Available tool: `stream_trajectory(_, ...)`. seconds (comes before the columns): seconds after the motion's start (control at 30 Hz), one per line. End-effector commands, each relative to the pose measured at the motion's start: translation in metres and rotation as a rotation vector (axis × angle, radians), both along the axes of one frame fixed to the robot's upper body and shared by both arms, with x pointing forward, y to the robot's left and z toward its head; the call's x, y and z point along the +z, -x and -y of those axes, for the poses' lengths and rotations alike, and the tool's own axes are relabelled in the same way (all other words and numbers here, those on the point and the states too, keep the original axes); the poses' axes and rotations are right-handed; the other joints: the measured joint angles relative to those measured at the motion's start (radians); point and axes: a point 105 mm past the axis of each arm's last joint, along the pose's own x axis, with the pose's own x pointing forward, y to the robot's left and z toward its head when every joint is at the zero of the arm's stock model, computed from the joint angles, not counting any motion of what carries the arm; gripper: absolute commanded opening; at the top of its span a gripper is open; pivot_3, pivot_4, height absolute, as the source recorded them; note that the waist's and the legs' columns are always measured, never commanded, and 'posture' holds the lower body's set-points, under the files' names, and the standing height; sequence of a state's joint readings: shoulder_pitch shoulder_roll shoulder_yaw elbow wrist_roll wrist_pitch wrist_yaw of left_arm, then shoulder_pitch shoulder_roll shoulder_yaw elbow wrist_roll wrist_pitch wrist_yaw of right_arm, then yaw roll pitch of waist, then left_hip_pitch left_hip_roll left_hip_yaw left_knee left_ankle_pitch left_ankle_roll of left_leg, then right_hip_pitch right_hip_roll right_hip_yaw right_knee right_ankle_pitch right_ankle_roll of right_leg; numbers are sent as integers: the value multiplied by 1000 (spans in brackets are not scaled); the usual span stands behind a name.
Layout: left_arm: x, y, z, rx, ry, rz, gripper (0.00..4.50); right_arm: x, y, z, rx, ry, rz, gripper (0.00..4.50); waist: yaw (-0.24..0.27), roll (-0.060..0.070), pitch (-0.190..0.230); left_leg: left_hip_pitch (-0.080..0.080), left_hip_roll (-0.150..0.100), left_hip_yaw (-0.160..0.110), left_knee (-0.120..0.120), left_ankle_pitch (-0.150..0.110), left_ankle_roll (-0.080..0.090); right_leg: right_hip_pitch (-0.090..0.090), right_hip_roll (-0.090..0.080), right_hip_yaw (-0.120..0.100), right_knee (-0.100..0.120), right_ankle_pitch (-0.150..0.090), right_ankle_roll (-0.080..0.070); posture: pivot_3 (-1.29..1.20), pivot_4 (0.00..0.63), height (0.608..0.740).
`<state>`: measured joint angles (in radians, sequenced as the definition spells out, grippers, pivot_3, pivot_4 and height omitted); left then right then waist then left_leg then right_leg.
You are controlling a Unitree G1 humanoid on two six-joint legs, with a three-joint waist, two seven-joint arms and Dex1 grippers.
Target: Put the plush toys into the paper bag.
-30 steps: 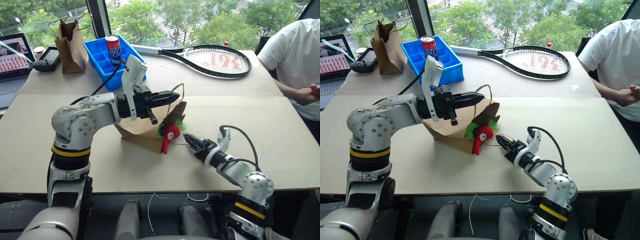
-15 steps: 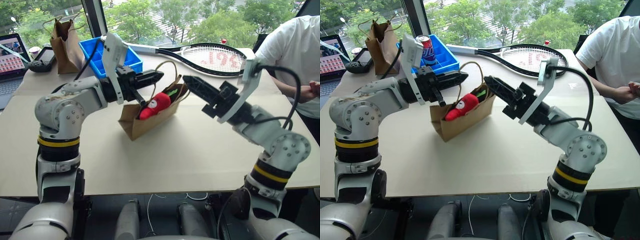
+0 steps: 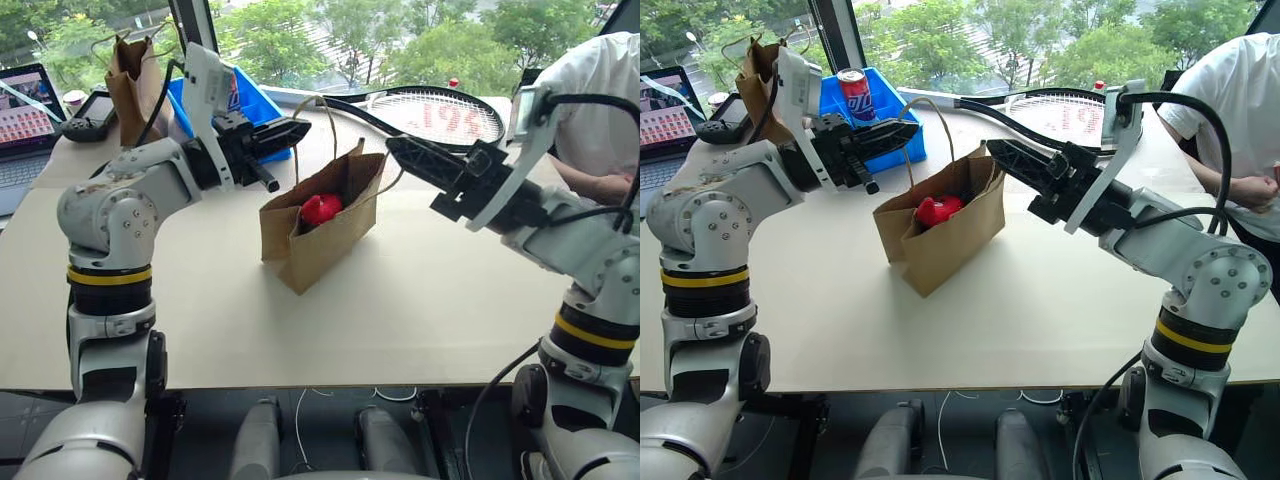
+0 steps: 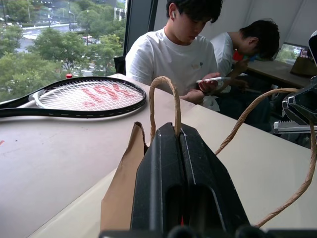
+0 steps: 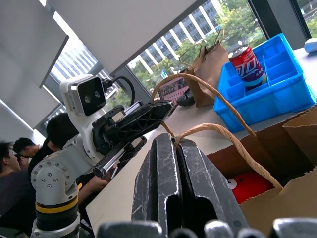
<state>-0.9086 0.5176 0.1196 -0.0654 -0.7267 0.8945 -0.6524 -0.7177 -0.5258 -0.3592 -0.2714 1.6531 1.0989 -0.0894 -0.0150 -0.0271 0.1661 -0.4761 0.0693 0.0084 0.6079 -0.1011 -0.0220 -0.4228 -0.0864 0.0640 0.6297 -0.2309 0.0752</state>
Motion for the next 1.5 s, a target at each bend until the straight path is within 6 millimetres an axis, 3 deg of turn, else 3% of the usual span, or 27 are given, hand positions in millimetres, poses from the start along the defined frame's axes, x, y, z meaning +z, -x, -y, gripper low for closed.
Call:
stream_trajectory(0.03, 18, 5, 6, -40, 6, 61, 0, 15, 4, 8, -18, -55, 36, 13, 0, 0, 0, 0, 0, 0, 0, 0, 0, 0, 0, 0, 0, 0, 0, 0, 150, 735)
stream_trajectory(0.13, 9, 4, 13, -63, -12, 32, 0, -5, -2, 10, -51, -21, -29, 13, 0, 0, 0, 0, 0, 0, 0, 0, 0, 1, 0, 0, -1, 0, 0, 0, 150, 735)
stream_trajectory(0.43, 2, 3, 15, -84, 2, -26, 0, -15, -8, 16, -138, -43, -75, 13, 0, 0, 0, 0, 0, 0, 0, 0, 0, 0, 0, 1, 0, 0, 0, 0, 150, 735)
stream_trajectory(0.47, 4, 2, 12, -80, 20, -34, 583, -15, -8, 17, -143, -48, -73, 319, 0, 0, 0, 0, 0, 0, 0, 0, 0, 0, 0, 1, 0, 0, 0, 0, 150, 735)
stream_trajectory(0.67, 9, 2, -4, -59, 4, -20, 2598, -12, -1, 27, -134, -14, -54, 2208, 0, 0, 0, 0, 0, 0, 1, 0, 0, 0, 0, 1, 0, 0, 0, 0, 150, 735)
stream_trajectory(0.83, 10, 5, -40, 1, -26, -4, 4418, -18, 15, 54, -128, 111, -44, 3957, 2, 0, 0, 0, 0, 0, 0, 0, 0, 0, 0, 1, -1, 0, 0, 0, 150, 735)
stream_trajectory(0.9, 1, 9, -52, 16, -67, 2, 4500, -21, 19, 62, -127, 163, -31, 4448, 2, 0, 0, 0, 0, 0, 0, 0, 0, 0, 0, 1, -1, -1, 0, 0, 150, 735)
stream_trajectory(1.07, -38, 23, -63, -11, -165, -19, 4500, -58, 17, 56, -127, 404, -8, 4448, -3, 0, 0, 2, 0, 1, 0, 0, 0, 1, 0, 1, 0, -4, -7, 0, 150, 735)
stream_trajectory(1.1, -42, 25, -62, -25, -178, -14, 4500, -62, 16, 54, -123, 422, -3, 4188, -3, 0, 0, 2, 1, 1, 0, 0, 0, 1, 0, 1, 0, -3, -8, 0, 150, 735)
stream_trajectory(1.17, -59, 30, -52, -41, -186, -14, 4500, -94, 5, 45, -133, 596, 24, 3734, -1, -1, 0, 1, 1, 1, 1, 0, 0, 0, 0, 1, 0, -3, -8, 0, 150, 735)
stream_trajectory(1.23, -72, 33, -43, -49, -191, -35, 4500, -116, 1, 36, -108, 697, 72, 3005, 3, -1, 0, 2, 0, 2, 2, 0, 0, 1, -1, 1, -1, -3, -8, 0, 150, 735)
stream_trajectory(1.5, -89, 53, -4, -122, -227, -8, 4500, -123, -28, 1, -108, 713, 266, 248, 3, -1, 0, 0, 0, 5, 4, 0, 0, 0, -2, 2, -1, -3, -7, 0, 150, 735)
